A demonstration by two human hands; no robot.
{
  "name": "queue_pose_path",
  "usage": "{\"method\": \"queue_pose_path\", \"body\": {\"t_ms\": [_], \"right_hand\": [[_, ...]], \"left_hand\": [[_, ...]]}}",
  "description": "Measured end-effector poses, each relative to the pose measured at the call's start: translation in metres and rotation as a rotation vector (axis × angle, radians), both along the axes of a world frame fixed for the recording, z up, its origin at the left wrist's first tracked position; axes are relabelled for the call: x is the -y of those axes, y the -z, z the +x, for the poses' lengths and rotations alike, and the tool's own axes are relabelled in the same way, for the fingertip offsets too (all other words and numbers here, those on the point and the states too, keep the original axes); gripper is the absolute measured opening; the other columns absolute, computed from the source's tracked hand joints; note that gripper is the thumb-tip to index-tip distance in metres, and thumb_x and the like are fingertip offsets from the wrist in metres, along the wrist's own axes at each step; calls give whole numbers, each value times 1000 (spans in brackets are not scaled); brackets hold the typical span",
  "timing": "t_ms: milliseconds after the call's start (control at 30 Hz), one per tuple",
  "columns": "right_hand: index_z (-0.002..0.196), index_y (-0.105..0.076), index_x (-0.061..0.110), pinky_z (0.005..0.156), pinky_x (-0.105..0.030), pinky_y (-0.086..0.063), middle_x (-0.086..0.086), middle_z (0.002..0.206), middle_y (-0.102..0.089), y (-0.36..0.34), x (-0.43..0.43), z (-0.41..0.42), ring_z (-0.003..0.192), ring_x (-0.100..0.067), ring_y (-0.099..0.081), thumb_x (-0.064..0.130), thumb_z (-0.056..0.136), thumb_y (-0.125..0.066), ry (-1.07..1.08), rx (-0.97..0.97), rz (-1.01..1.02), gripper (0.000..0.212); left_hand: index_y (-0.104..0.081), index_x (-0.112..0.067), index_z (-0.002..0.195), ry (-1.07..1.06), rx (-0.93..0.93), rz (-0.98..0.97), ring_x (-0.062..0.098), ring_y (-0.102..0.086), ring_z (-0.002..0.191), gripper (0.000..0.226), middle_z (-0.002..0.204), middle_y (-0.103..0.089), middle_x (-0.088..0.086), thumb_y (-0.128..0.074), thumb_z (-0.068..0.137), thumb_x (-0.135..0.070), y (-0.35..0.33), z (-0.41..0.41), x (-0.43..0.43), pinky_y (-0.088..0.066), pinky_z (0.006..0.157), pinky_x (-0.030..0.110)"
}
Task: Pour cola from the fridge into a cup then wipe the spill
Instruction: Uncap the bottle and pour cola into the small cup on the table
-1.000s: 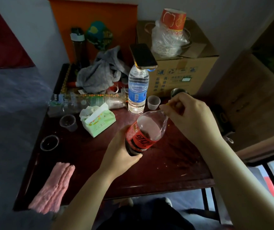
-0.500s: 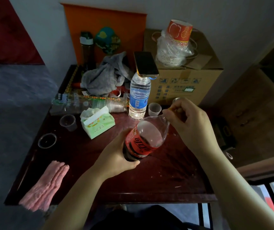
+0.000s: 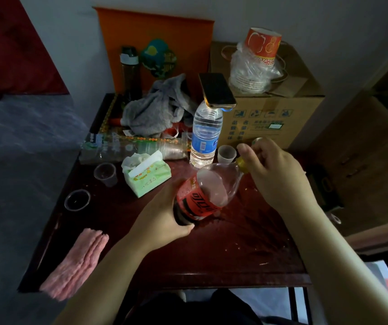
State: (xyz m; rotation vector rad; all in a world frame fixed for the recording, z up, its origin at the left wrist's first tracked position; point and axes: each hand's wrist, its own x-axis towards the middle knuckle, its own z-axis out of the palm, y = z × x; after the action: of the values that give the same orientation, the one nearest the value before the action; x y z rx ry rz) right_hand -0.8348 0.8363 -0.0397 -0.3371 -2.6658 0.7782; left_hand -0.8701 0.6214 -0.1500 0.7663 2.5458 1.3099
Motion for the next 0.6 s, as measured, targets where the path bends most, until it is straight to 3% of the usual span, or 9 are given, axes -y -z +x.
{"method": "queue_pose_path", "body": {"t_ms": [33, 167, 333, 467, 533, 600], "right_hand": [[85, -55, 15, 53, -29, -33, 10, 68, -52, 3, 5, -2, 65, -13, -47, 70, 78, -37, 64, 15, 59, 57], [72, -47, 18, 48, -28, -26, 7, 57, -48, 10, 12, -9, 57, -20, -45, 54, 85, -52, 156, -71, 151, 39], [67, -40, 22, 44, -12, -28, 12, 45, -38, 3, 15, -8, 49, -11, -38, 34, 85, -61, -64, -257, 150, 30], [70, -50, 8, 46, -22, -33, 7, 55, -47, 2, 7, -8, 53, -12, -44, 38, 85, -53, -264, -312, 68, 34], [71, -52, 10, 43, -22, -30, 13, 53, -44, 1, 8, -9, 49, -11, -40, 42, 85, -52, -225, -280, 159, 35], [71, -50, 16, 42, -18, -24, 15, 50, -41, -2, 14, -9, 43, -8, -33, 50, 85, -54, -49, -163, 220, 37]], "left_hand": [[-39, -37, 128, -9, -35, -9, -5, -53, 103, 81, 111, -54, -22, -81, 60, -26, -1, -1, 1, -47, 83, 19], [-41, -34, 127, 0, -128, -30, -3, -52, 102, 78, 109, -53, -20, -81, 61, -24, -5, -6, 4, -47, 84, 19], [-34, -45, 126, 65, 44, 9, -7, -51, 105, 84, 113, -52, -21, -83, 61, -22, -7, -9, 14, -42, 81, 10], [-32, -43, 132, 112, 63, -28, -12, -48, 110, 90, 118, -50, -24, -83, 60, -27, -9, -13, 18, -39, 81, 6], [-35, -45, 127, 107, 40, -7, -10, -49, 108, 85, 115, -52, -24, -83, 61, -25, -11, -13, 18, -41, 81, 7], [-37, -44, 124, 84, -8, 2, -5, -53, 104, 80, 110, -54, -22, -82, 61, -24, -10, -13, 17, -45, 82, 13]]}}
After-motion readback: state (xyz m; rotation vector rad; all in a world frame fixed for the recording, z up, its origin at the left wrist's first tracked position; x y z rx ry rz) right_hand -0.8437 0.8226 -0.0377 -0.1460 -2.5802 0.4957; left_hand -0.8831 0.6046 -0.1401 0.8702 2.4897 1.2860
